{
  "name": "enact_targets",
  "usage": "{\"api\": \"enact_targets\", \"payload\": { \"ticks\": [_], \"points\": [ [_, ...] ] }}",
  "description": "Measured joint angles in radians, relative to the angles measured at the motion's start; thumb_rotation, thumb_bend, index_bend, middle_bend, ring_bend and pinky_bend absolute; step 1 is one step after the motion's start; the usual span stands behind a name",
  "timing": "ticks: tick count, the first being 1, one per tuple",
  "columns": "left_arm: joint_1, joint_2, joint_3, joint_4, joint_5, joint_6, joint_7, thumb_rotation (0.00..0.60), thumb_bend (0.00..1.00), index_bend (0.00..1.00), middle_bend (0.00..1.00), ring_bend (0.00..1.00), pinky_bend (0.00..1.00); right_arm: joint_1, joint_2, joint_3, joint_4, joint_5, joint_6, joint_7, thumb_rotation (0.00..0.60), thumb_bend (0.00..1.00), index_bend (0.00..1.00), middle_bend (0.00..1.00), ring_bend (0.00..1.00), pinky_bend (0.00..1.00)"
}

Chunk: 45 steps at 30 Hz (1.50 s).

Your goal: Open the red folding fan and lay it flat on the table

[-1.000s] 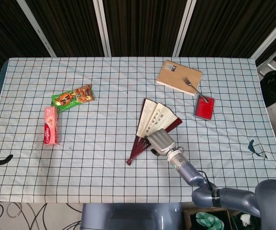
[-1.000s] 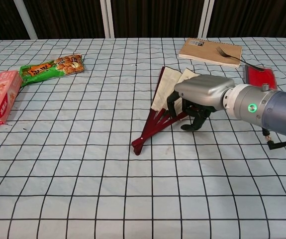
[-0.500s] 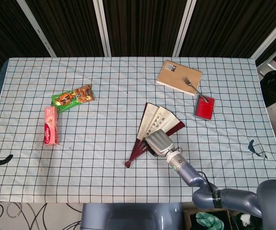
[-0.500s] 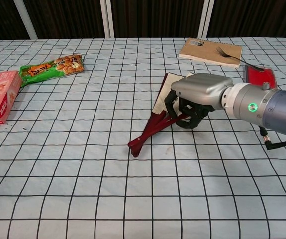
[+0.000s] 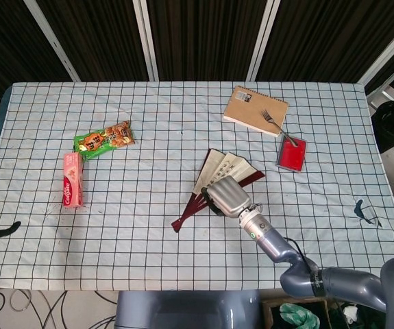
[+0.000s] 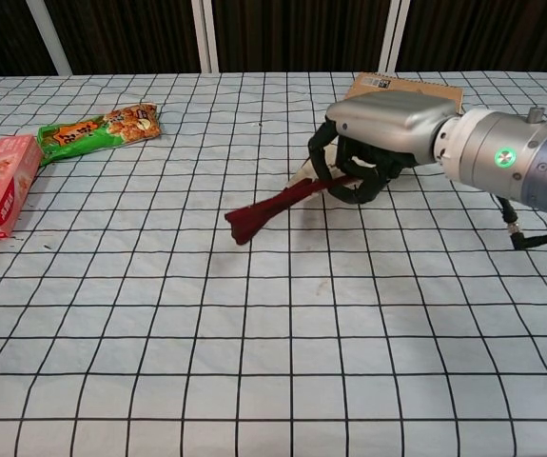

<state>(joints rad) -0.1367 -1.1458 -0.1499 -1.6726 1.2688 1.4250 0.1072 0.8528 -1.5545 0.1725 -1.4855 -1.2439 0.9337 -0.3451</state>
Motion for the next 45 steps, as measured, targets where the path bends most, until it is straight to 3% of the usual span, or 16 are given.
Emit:
{"api": "enact_targets", "payload": {
  "ticks": [13, 23, 35, 45],
  "points": [
    [-0.084, 0.049, -0.061, -0.109, 0.009, -0.033, 0.071, 0.600, 0.01, 0.00, 0.00, 0.00, 0.00, 0.042, 0.045, 0.119, -0.050, 0.011, 0.036, 0.031, 0.600, 0.77, 0.77, 0.87, 0.93, 0.84],
    [-0.182, 0.021, -0.112, -0.103, -0.005, -0.093, 0.115, 0.600, 0.04, 0.11, 0.00, 0.00, 0.00, 0.084, 0.065, 0.204, -0.085, 0.067, 0.049, 0.028, 0.600, 0.77, 0.78, 0.87, 0.93, 0.84],
    [-0.294, -0.078, -0.139, -0.054, -0.028, -0.170, 0.160, 0.600, 0.10, 0.26, 0.01, 0.00, 0.00, 0.162, 0.071, 0.295, -0.101, 0.177, 0.048, -0.030, 0.600, 0.78, 0.79, 0.88, 0.93, 0.84],
    [-0.358, -0.256, -0.140, 0.027, -0.033, -0.170, 0.134, 0.600, 0.15, 0.34, 0.02, 0.00, 0.00, 0.236, 0.054, 0.332, -0.124, 0.300, 0.084, -0.160, 0.600, 0.79, 0.79, 0.88, 0.93, 0.84]
  ]
}}
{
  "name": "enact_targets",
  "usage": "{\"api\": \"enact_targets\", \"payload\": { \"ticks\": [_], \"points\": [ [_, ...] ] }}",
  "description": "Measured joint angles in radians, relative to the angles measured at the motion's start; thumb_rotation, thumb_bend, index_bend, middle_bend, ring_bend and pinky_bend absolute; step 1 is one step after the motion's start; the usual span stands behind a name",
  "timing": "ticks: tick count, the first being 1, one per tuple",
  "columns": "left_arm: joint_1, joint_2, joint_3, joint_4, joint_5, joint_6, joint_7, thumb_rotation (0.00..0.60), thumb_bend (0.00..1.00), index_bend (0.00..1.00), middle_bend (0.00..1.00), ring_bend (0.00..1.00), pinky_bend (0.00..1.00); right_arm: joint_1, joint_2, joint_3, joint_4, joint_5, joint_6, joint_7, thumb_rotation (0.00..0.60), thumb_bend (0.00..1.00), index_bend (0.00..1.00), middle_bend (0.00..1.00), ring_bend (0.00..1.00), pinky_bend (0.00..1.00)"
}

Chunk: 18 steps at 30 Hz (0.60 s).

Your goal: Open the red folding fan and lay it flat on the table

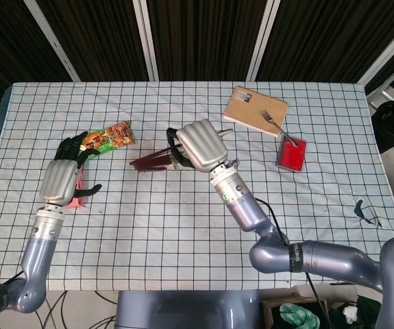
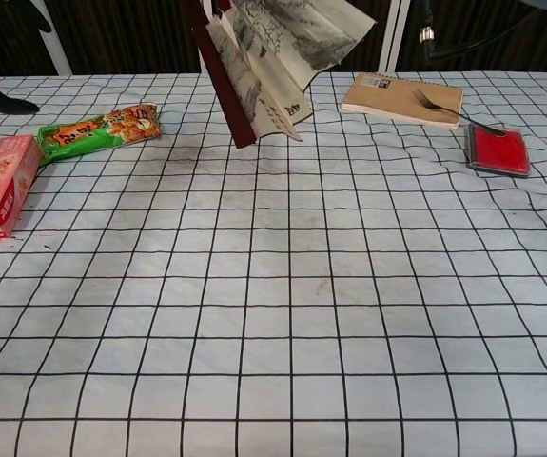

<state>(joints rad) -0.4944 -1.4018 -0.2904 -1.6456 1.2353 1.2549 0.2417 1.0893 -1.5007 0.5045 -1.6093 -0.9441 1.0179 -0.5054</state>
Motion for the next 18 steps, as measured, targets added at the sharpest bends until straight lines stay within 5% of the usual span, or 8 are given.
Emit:
{"api": "enact_targets", "payload": {
  "ticks": [18],
  "points": [
    [-0.129, -0.271, -0.029, 0.230, 0.040, 0.010, -0.115, 0.600, 0.18, 0.37, 0.02, 0.00, 0.00, 0.102, -0.021, 0.039, -0.091, 0.167, 0.112, -0.120, 0.600, 0.80, 0.79, 0.88, 0.93, 0.84]
  ]
}}
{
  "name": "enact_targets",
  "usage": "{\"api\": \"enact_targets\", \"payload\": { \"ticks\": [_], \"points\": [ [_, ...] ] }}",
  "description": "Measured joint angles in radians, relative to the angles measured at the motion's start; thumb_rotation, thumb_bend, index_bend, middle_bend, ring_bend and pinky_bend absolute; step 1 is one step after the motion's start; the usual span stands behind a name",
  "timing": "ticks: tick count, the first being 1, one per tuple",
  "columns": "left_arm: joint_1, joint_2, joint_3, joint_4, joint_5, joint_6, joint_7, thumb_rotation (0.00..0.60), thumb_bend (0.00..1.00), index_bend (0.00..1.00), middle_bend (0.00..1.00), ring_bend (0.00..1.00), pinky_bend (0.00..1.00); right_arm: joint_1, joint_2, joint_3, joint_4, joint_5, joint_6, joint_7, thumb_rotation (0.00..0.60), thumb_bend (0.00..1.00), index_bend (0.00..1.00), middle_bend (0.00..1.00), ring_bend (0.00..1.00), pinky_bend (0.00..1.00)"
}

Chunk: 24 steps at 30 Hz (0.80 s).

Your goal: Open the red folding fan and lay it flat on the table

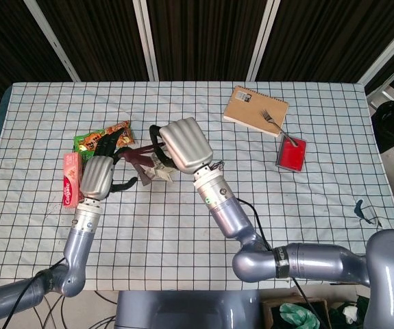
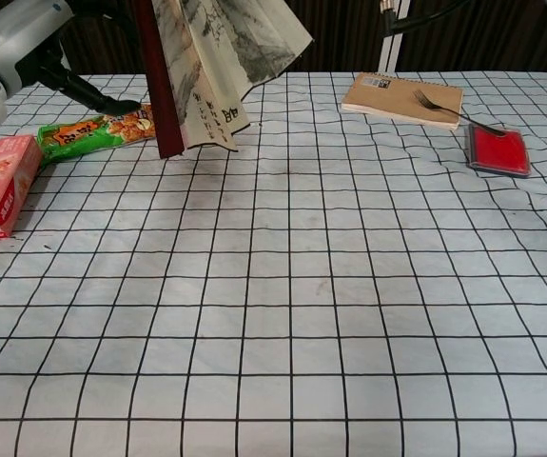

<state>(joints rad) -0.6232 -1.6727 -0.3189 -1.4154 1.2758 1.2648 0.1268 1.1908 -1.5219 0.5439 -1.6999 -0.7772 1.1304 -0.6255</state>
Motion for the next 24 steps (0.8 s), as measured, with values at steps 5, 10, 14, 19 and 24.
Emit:
{"api": "enact_targets", "payload": {
  "ticks": [5, 10, 14, 19, 24],
  "points": [
    [0.002, -0.021, 0.014, 0.002, 0.002, 0.009, -0.015, 0.600, 0.18, 0.37, 0.02, 0.00, 0.00, 0.015, 0.001, -0.001, -0.003, 0.012, 0.012, -0.010, 0.600, 0.81, 0.79, 0.87, 0.93, 0.84],
    [0.016, -0.024, 0.029, -0.016, 0.009, 0.026, -0.023, 0.600, 0.18, 0.37, 0.02, 0.00, 0.00, 0.023, 0.002, -0.003, -0.004, 0.023, 0.024, -0.011, 0.600, 0.81, 0.79, 0.88, 0.93, 0.84],
    [0.025, -0.023, 0.038, -0.021, 0.012, 0.032, -0.023, 0.600, 0.19, 0.37, 0.02, 0.00, 0.00, 0.026, 0.000, -0.006, -0.005, 0.029, 0.031, -0.009, 0.600, 0.81, 0.79, 0.88, 0.93, 0.84],
    [0.022, -0.041, 0.034, -0.004, 0.001, 0.027, -0.027, 0.600, 0.20, 0.38, 0.03, 0.00, 0.00, 0.033, -0.005, -0.007, -0.016, 0.035, 0.042, -0.007, 0.600, 0.80, 0.79, 0.88, 0.93, 0.84],
    [0.009, -0.082, 0.026, 0.028, -0.011, 0.016, -0.041, 0.600, 0.23, 0.38, 0.03, 0.00, 0.00, 0.039, -0.005, -0.008, -0.027, 0.040, 0.048, -0.007, 0.600, 0.80, 0.79, 0.88, 0.93, 0.84]
  ]
}}
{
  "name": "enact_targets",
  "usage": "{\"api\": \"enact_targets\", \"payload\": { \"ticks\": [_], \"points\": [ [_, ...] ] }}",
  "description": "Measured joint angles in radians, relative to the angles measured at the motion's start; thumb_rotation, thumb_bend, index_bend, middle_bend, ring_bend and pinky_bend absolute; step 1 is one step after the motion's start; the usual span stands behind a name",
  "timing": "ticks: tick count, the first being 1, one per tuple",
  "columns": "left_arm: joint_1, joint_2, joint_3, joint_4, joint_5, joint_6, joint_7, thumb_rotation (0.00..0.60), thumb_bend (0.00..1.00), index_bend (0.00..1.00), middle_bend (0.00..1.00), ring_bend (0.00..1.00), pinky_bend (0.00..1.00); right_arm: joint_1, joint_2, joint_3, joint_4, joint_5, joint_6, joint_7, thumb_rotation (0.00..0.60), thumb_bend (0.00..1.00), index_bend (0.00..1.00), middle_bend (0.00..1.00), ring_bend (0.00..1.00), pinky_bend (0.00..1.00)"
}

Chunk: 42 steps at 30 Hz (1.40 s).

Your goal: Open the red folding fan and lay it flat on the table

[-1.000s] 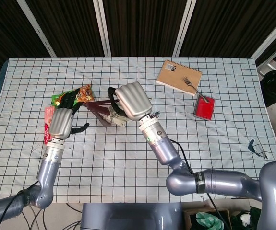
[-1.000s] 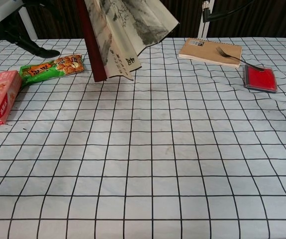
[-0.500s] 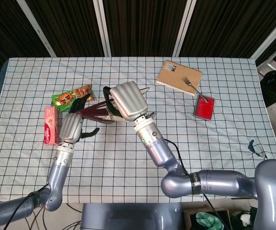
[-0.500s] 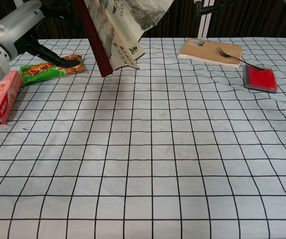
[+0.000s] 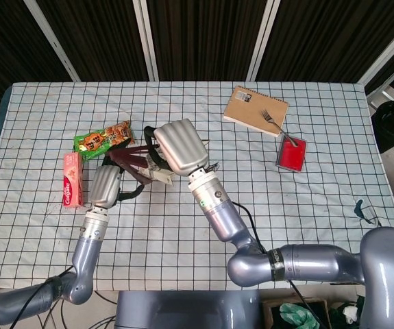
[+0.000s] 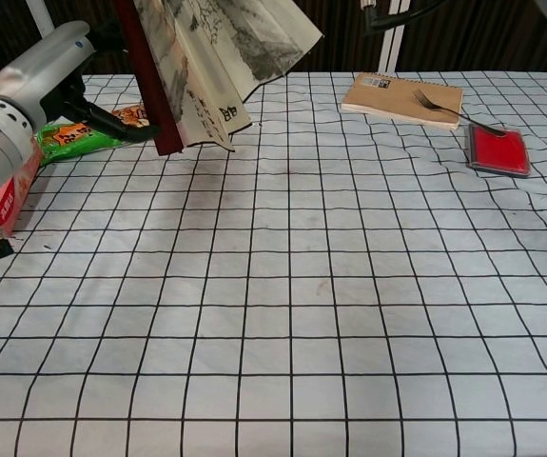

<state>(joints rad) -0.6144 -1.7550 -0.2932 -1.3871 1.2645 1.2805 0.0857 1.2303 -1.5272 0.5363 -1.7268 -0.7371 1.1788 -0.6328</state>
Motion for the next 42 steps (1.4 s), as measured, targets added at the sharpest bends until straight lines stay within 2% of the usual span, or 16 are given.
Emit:
{"api": "enact_targets", "payload": {
  "ticks": [4, 10, 15, 21, 29, 33, 37, 42],
  "points": [
    [-0.015, -0.039, -0.007, 0.032, -0.005, -0.010, -0.014, 0.600, 0.29, 0.42, 0.06, 0.00, 0.00, 0.003, 0.002, -0.002, -0.009, 0.005, 0.003, 0.000, 0.600, 0.81, 0.79, 0.88, 0.93, 0.84],
    [-0.038, -0.100, -0.029, 0.071, -0.008, -0.007, -0.042, 0.600, 0.45, 0.58, 0.12, 0.00, 0.00, 0.006, 0.009, -0.005, -0.019, 0.011, 0.008, 0.000, 0.600, 0.81, 0.79, 0.88, 0.93, 0.84],
    [-0.040, -0.112, -0.038, 0.088, 0.005, 0.019, -0.059, 0.600, 0.48, 0.66, 0.14, 0.00, 0.00, 0.003, 0.019, -0.007, -0.027, 0.011, 0.013, 0.003, 0.600, 0.81, 0.80, 0.88, 0.93, 0.84],
    [-0.027, -0.086, -0.050, 0.086, 0.009, 0.039, -0.071, 0.600, 0.48, 0.67, 0.14, 0.00, 0.00, -0.011, 0.032, -0.016, -0.032, 0.014, 0.021, 0.013, 0.600, 0.81, 0.80, 0.88, 0.93, 0.84],
    [-0.015, -0.028, -0.062, 0.071, 0.015, 0.049, -0.066, 0.600, 0.48, 0.67, 0.14, 0.00, 0.00, -0.056, 0.075, -0.060, -0.022, -0.011, 0.033, 0.017, 0.600, 0.81, 0.80, 0.88, 0.93, 0.84],
    [-0.012, 0.006, -0.071, 0.063, 0.016, 0.049, -0.060, 0.600, 0.48, 0.67, 0.14, 0.00, 0.00, -0.081, 0.110, -0.100, 0.001, -0.058, 0.034, 0.007, 0.600, 0.81, 0.80, 0.88, 0.93, 0.84],
    [-0.011, 0.029, -0.073, 0.056, 0.023, 0.051, -0.052, 0.600, 0.48, 0.68, 0.14, 0.00, 0.00, -0.123, 0.160, -0.168, 0.050, -0.138, 0.027, -0.001, 0.600, 0.81, 0.80, 0.88, 0.93, 0.84],
    [-0.013, 0.046, -0.077, 0.053, 0.027, 0.055, -0.041, 0.600, 0.48, 0.68, 0.14, 0.00, 0.00, -0.176, 0.199, -0.204, 0.100, -0.187, 0.028, 0.032, 0.600, 0.81, 0.80, 0.88, 0.93, 0.84]
  ]
}}
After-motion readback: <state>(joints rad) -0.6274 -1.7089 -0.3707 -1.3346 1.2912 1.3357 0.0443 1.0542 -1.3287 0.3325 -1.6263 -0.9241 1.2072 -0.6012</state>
